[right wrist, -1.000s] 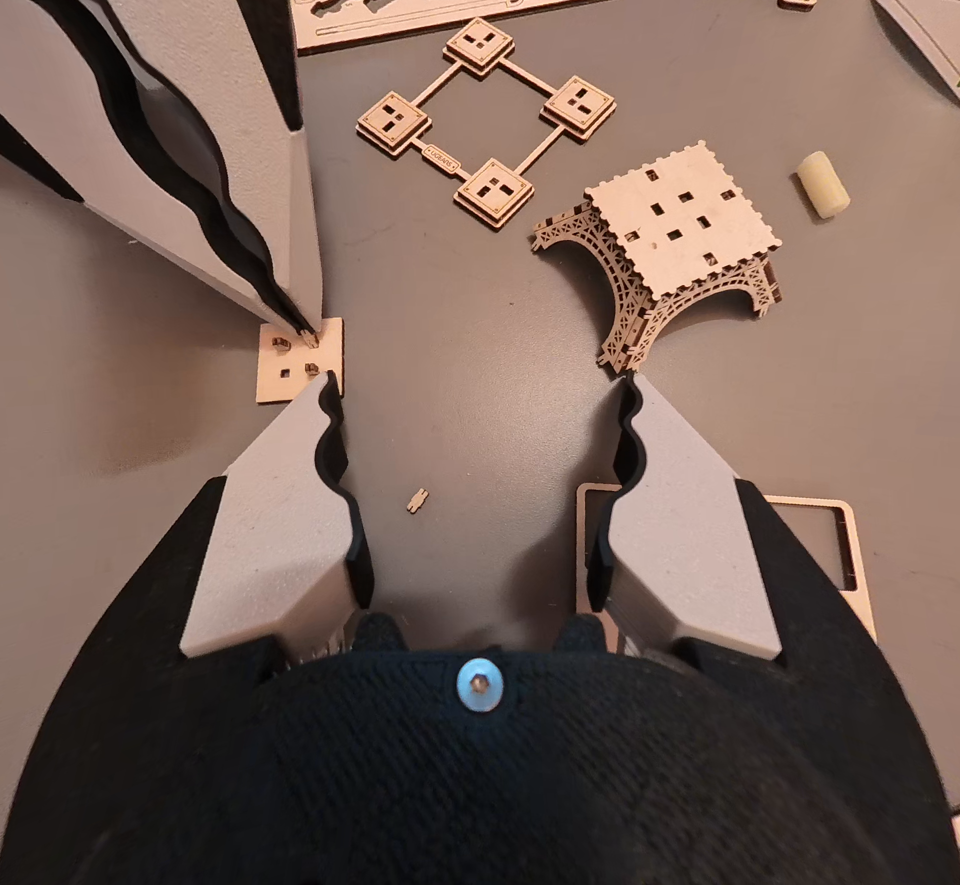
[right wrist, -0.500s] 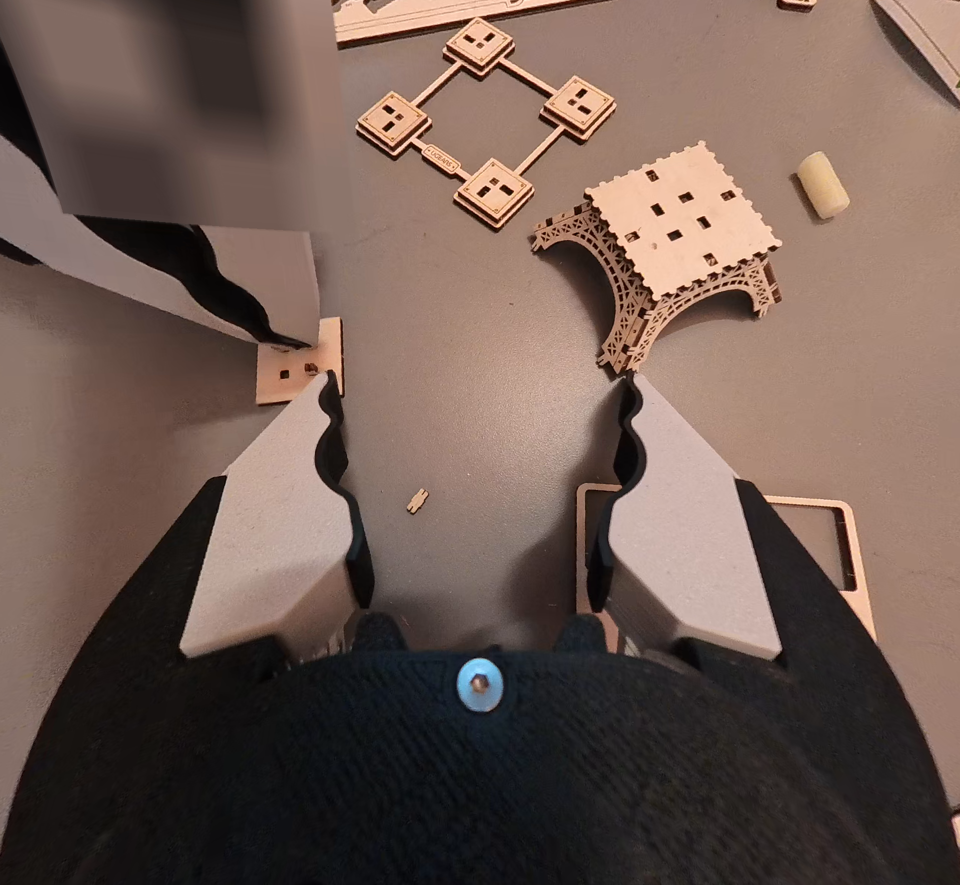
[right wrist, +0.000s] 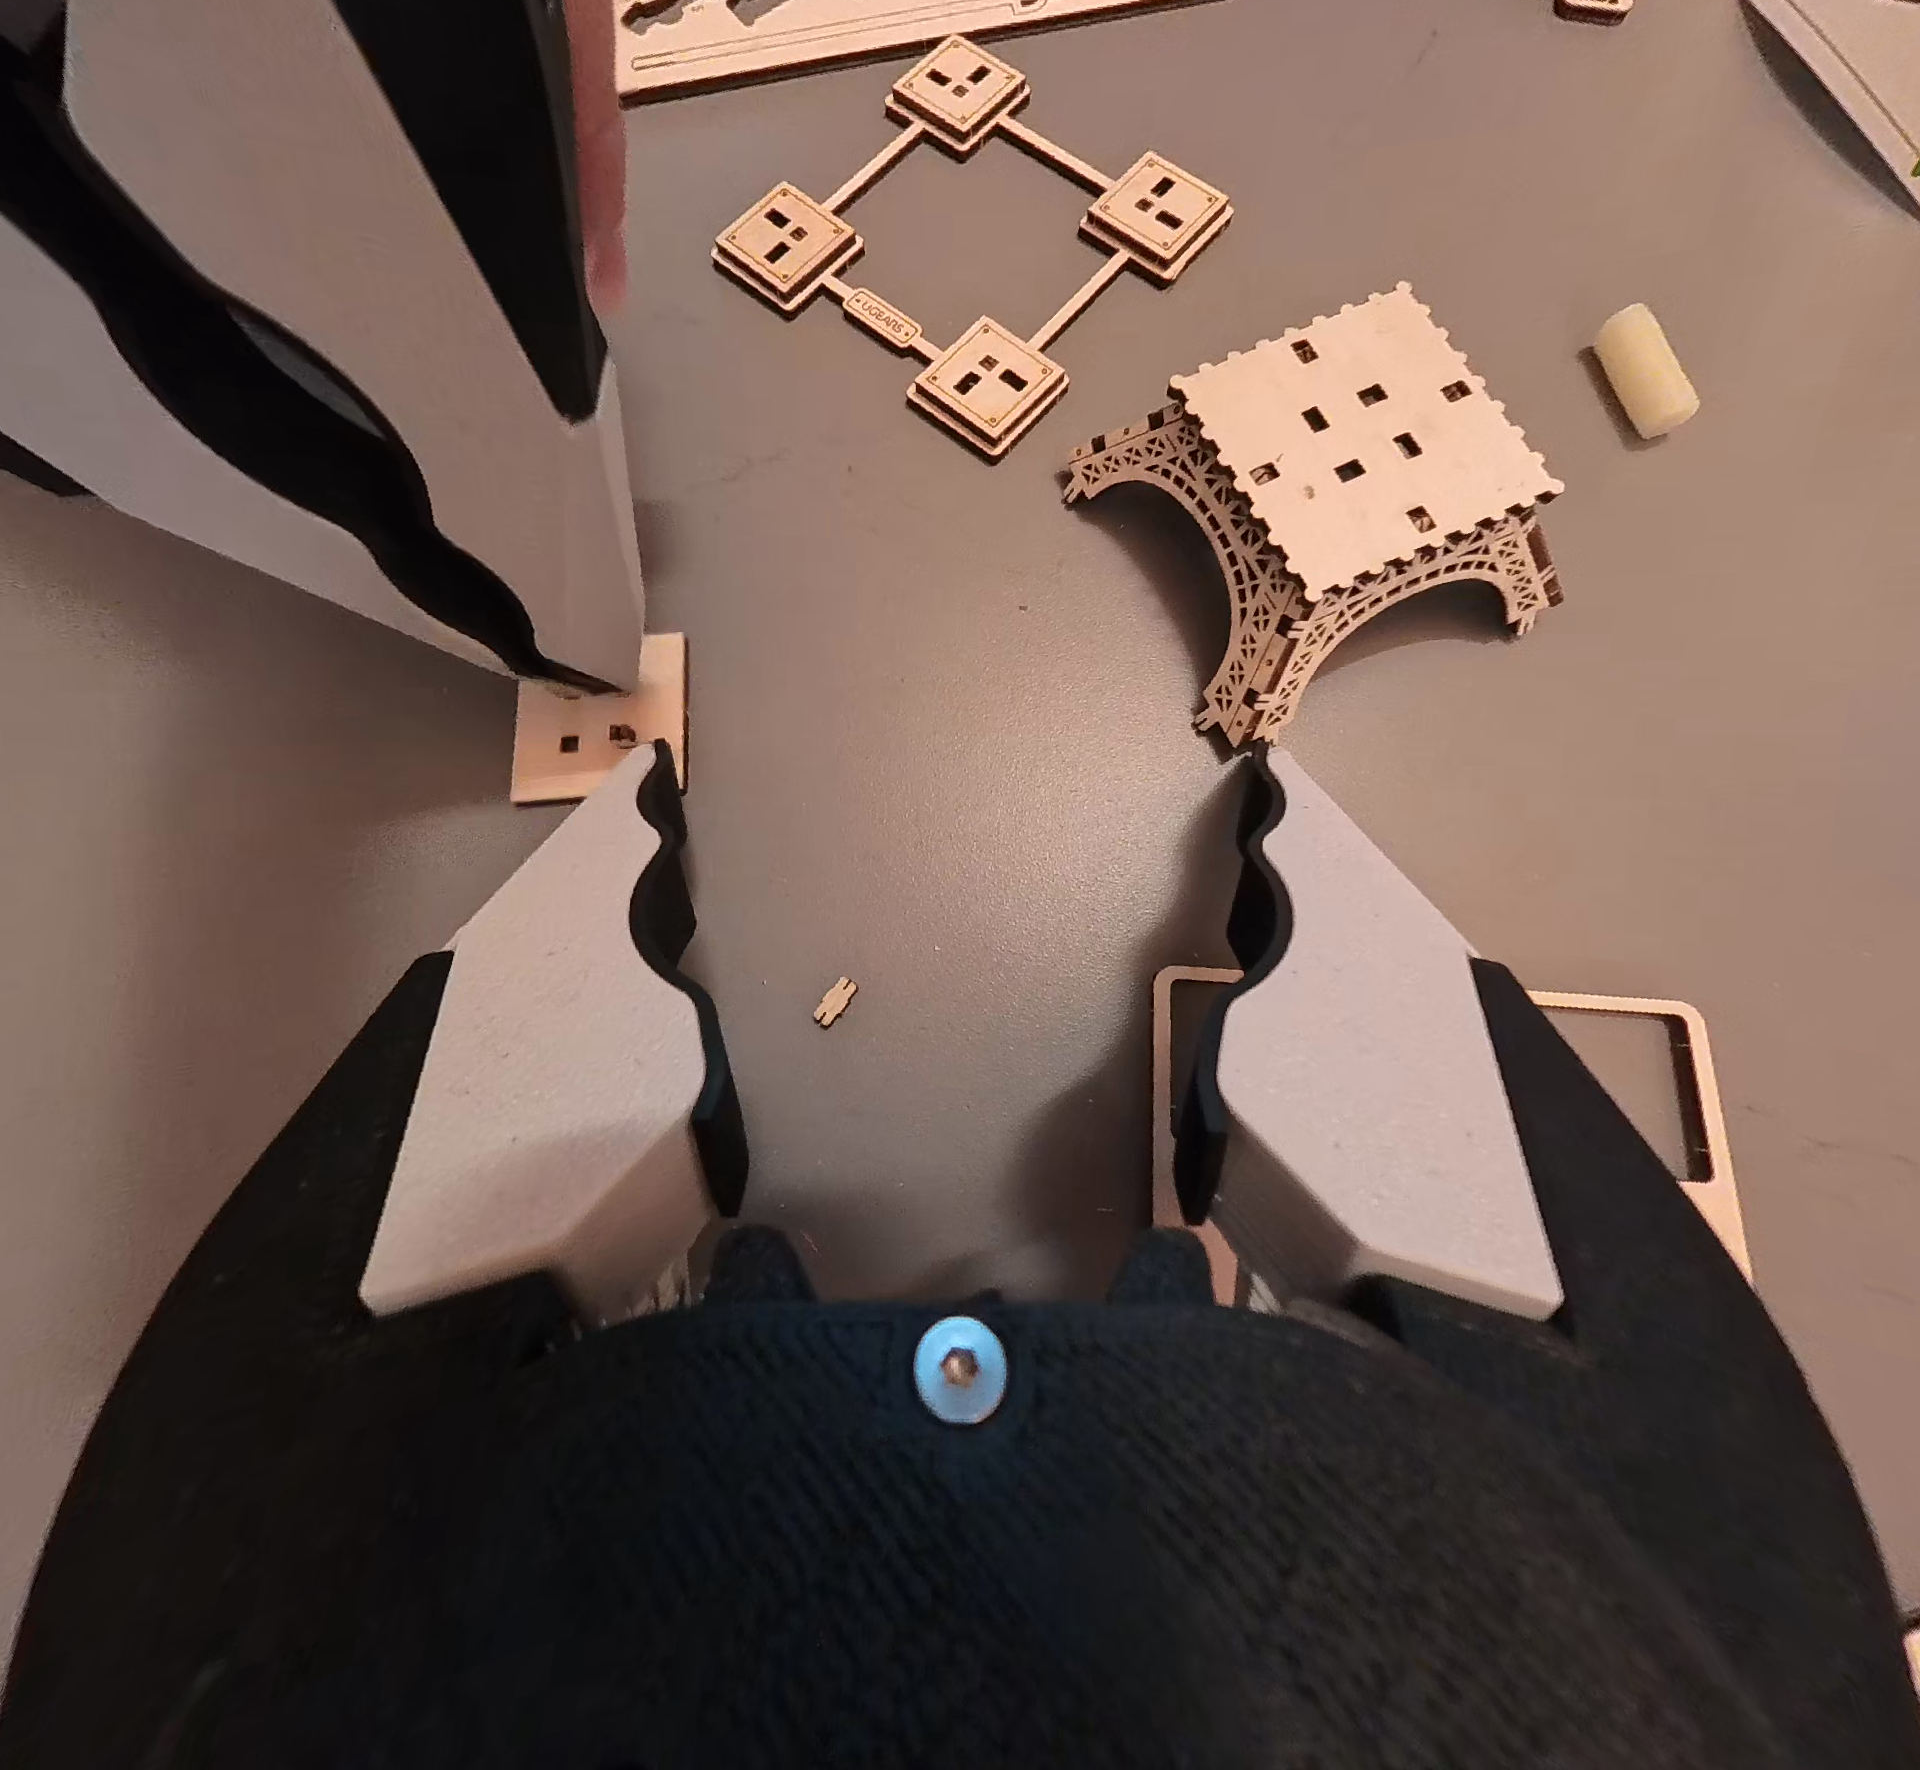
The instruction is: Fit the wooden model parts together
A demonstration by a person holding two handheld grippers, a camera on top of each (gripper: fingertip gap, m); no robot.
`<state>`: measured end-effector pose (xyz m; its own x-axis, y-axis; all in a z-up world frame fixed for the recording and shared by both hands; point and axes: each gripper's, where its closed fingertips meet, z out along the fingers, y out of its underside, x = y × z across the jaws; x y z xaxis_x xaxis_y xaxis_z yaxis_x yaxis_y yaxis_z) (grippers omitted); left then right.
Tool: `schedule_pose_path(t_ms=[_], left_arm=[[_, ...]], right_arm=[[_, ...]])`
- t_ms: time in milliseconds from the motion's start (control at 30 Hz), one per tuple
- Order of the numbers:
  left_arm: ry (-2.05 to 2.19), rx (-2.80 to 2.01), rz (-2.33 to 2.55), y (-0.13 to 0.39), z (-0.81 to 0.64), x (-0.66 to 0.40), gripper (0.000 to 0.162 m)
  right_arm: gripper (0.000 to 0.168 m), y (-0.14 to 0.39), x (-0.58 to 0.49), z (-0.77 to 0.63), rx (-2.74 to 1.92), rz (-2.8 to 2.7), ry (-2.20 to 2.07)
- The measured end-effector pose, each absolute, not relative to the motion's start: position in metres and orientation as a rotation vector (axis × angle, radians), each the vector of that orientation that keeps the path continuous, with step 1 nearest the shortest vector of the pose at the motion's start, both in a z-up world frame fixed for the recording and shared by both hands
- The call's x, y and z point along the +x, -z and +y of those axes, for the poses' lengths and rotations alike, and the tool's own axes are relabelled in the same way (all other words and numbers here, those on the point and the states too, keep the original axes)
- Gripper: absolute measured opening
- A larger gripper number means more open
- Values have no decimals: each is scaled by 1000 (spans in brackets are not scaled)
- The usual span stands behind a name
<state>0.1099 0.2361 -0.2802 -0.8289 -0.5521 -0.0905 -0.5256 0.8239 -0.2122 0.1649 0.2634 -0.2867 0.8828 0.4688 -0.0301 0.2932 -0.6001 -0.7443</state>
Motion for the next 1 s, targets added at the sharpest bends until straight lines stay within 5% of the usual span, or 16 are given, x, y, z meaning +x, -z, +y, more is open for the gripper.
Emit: schedule_pose_path(t_ms=[1000], left_arm=[[502,-866,2805,281,237,109,0]], right_arm=[[105,287,165,264,-2253,-545,-284]])
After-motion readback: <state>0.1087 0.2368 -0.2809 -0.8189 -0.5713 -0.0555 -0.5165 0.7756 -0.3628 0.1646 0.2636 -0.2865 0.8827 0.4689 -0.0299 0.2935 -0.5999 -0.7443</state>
